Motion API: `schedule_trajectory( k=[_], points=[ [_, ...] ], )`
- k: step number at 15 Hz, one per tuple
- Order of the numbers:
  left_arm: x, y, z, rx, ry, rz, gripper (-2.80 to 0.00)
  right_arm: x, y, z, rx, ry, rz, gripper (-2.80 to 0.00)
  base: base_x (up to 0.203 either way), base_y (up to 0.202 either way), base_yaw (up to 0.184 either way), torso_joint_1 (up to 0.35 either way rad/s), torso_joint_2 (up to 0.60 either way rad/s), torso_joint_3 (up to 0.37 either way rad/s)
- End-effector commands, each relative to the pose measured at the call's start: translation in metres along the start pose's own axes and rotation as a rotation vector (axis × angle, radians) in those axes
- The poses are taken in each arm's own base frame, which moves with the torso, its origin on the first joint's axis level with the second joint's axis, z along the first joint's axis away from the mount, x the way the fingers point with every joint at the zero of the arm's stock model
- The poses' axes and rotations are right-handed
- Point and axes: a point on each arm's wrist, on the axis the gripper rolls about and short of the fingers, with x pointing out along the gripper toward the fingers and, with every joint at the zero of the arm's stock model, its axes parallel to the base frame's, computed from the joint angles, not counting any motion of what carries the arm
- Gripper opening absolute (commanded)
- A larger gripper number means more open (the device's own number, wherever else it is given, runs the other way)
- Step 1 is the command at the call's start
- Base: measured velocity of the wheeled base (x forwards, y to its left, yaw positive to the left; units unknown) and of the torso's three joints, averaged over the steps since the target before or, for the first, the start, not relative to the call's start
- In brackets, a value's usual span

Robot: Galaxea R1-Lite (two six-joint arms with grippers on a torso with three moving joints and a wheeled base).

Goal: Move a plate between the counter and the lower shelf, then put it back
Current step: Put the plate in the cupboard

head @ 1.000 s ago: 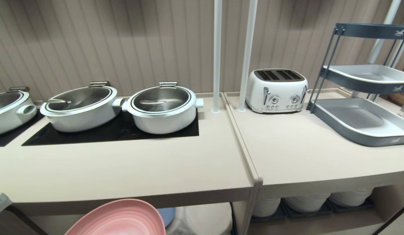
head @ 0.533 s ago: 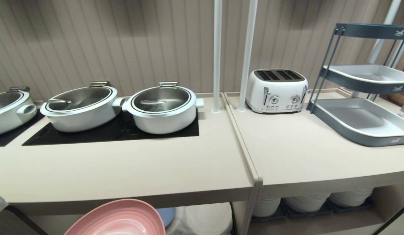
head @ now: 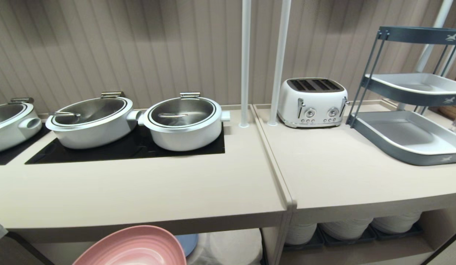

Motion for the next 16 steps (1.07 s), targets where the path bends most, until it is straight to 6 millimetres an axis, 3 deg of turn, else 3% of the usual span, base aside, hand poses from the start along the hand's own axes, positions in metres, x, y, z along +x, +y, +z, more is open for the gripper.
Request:
schedule_trajectory(
  k=[1, 8, 16],
  points=[
    [0.0002, 0.0001, -0.0005, -0.002, 0.005, -0.002, -2.80, 0.0000, 0.0000, 0.0000, 0.000, 0.000, 0.000, -2.80, 0.000, 0.000, 0.000, 0.000, 0.00, 0.000],
    [0.0009, 0.0009, -0.0012, 0.015, 0.009, -0.001, -2.80, 0.0000, 0.0000, 0.0000, 0.000, 0.000, 0.000, -2.80, 0.000, 0.000, 0.000, 0.000, 0.00, 0.000],
    [0.0028, 0.0022, -0.0037, 0.010, 0.019, 0.000, -2.80, 0.0000, 0.0000, 0.0000, 0.003, 0.000, 0.000, -2.80, 0.000, 0.000, 0.000, -0.133, 0.28, 0.149]
  ],
)
